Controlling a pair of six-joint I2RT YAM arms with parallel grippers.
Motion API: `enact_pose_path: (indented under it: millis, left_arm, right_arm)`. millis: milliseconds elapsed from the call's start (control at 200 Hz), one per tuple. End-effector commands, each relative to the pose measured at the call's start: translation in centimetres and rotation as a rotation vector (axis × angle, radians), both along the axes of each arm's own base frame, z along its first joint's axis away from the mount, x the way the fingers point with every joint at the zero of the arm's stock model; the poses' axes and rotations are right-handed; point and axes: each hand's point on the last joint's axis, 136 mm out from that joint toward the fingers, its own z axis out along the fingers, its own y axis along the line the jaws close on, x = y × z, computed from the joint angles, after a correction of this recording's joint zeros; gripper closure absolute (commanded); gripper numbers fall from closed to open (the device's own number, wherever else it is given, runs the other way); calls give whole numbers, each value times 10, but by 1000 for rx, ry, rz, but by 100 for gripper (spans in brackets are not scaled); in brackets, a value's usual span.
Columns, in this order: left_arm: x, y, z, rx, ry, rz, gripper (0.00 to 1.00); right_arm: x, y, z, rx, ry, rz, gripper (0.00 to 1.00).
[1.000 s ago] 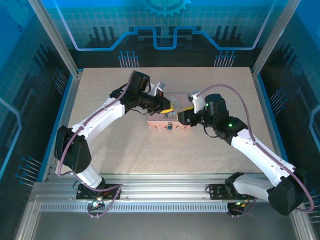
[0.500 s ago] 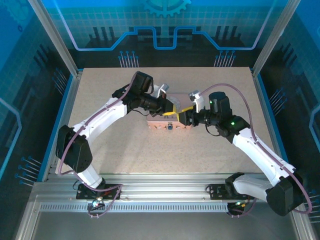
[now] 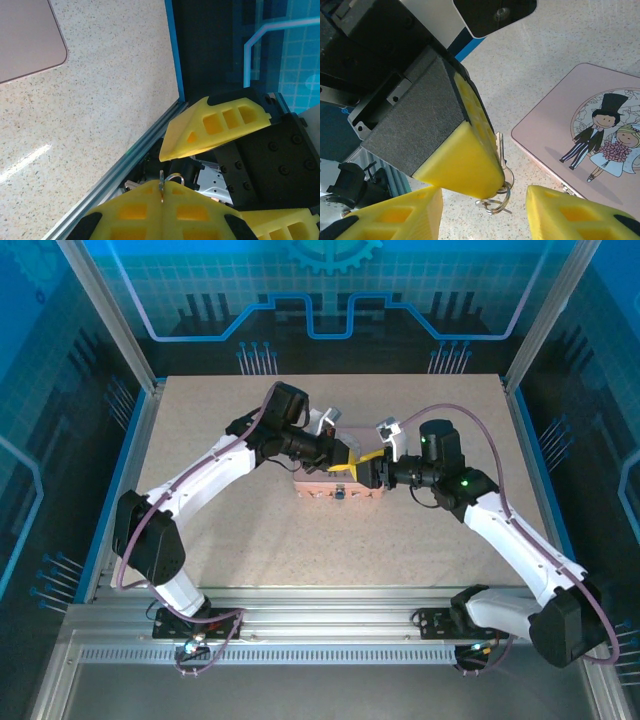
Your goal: Unlock the padlock with the key
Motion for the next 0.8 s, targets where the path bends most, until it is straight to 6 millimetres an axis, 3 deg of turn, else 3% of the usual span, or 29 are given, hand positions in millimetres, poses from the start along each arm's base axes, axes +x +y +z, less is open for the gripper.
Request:
enact_pose_path:
  millis: [0,190,300,795]
  left_arm:
    - [-10,-9,18,-52,-26,-64,100]
    - [-10,-9,16,-50,-24,-68,100]
    - [-10,-9,16,-51,-26,-68,100]
    - [-12,-8,19,-67,-32,-72,100]
  right_arm:
    - [7,0,11,28,-22,1,54]
    - [6,-1,13,32,-25,6,67]
    - [4,-2,10,29,-12,17,81]
    - [9,-5,0,27,7,-1,100]
